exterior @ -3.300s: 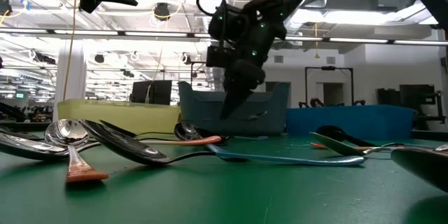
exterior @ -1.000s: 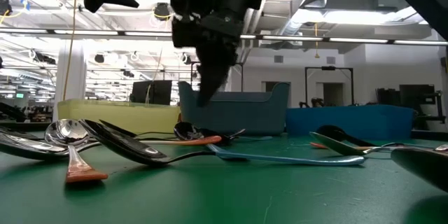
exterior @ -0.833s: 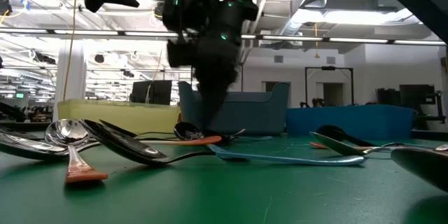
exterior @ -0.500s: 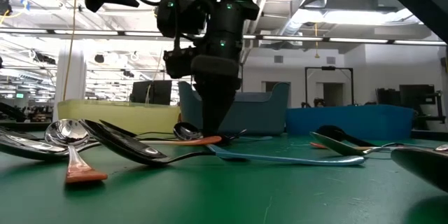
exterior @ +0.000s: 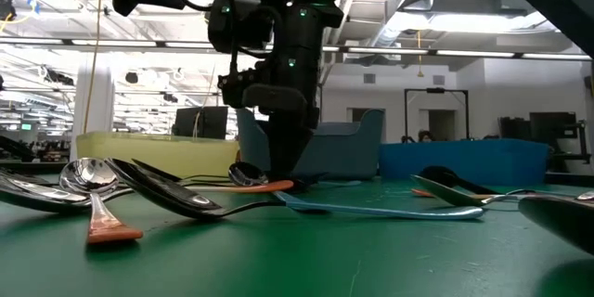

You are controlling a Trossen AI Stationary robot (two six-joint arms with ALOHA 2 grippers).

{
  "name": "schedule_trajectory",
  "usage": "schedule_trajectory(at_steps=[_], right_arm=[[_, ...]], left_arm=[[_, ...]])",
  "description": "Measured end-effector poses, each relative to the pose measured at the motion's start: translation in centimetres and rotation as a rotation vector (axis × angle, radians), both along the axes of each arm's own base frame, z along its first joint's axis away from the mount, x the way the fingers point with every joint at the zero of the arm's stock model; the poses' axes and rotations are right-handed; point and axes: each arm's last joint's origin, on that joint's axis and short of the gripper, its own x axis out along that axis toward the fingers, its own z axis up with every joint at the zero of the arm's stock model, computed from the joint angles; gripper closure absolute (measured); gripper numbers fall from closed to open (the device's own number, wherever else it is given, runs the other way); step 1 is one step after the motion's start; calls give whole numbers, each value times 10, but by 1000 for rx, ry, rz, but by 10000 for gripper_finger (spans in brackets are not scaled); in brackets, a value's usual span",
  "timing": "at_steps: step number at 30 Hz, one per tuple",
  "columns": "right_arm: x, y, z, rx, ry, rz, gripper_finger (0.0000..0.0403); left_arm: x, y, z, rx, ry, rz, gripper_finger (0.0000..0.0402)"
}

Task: Sort silverware by color (type)
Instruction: Put the black spoon into the light blue bin

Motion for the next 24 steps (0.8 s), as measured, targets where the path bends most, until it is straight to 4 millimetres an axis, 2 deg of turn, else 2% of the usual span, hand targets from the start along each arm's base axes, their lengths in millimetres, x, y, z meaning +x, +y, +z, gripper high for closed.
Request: schedule_trajectory(at_steps=[7, 12, 24], right_arm=[[-2, 0, 3, 2, 12, -10, 397], [-7, -8, 15, -2, 18, -11, 400], [-15, -40, 69, -6, -125, -66, 402]], left_arm=[[1, 0, 2, -3, -24, 3, 226], [1, 0, 3, -3, -39, 4, 226], [0, 0, 4, -17, -52, 11, 226]])
